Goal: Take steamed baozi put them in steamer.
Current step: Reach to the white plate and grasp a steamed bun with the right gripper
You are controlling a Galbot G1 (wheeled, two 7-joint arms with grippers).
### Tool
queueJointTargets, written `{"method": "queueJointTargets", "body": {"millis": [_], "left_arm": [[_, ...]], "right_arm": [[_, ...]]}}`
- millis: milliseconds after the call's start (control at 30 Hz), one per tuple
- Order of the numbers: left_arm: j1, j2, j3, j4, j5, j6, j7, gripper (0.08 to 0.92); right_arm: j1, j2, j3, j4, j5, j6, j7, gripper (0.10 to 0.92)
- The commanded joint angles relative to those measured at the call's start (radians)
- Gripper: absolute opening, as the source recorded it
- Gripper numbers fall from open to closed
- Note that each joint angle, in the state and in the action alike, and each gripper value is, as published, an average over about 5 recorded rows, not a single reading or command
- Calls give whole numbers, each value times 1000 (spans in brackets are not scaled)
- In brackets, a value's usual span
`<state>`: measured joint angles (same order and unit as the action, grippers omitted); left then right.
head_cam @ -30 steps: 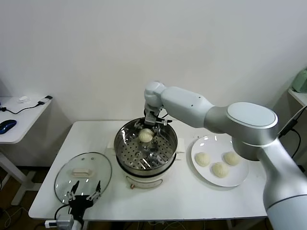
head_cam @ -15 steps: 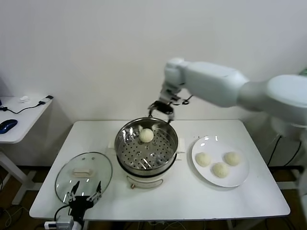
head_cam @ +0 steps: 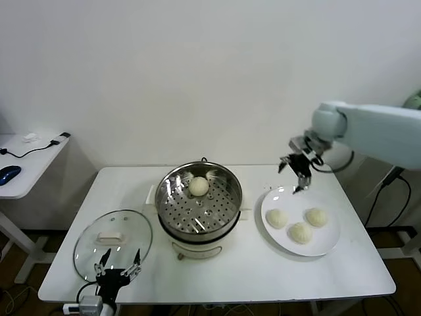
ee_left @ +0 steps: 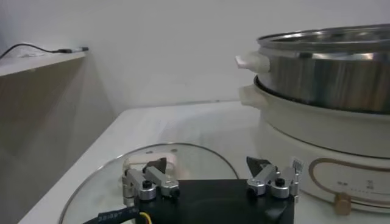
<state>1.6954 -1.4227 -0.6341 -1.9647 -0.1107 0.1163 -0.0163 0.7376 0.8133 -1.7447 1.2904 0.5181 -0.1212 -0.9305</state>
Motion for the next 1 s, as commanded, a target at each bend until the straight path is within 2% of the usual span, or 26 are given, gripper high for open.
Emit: {"method": "queueJointTargets", "body": {"millis": [33,400,767,867,1000], "left_arm": [[2,0,0,5,2,-3,-1,823],[5,-5,1,9,5,-3,-2,823],[8,-7,-3,7,5,0,-2,823],[9,-7,-4,6,5,0,-2,823],[9,-7,-5,5,4,1,-2,823]], "right_arm": [[-239,-74,103,23,29,-221,114,823],[-416,32,285,-133,-8,-229,137,823],[-482,83,350,-221,-75,-215,123,823],[-483,89,355,-233,-78,-210,114,803],[-467,86,355,-226,-75,-204,99,723]]}}
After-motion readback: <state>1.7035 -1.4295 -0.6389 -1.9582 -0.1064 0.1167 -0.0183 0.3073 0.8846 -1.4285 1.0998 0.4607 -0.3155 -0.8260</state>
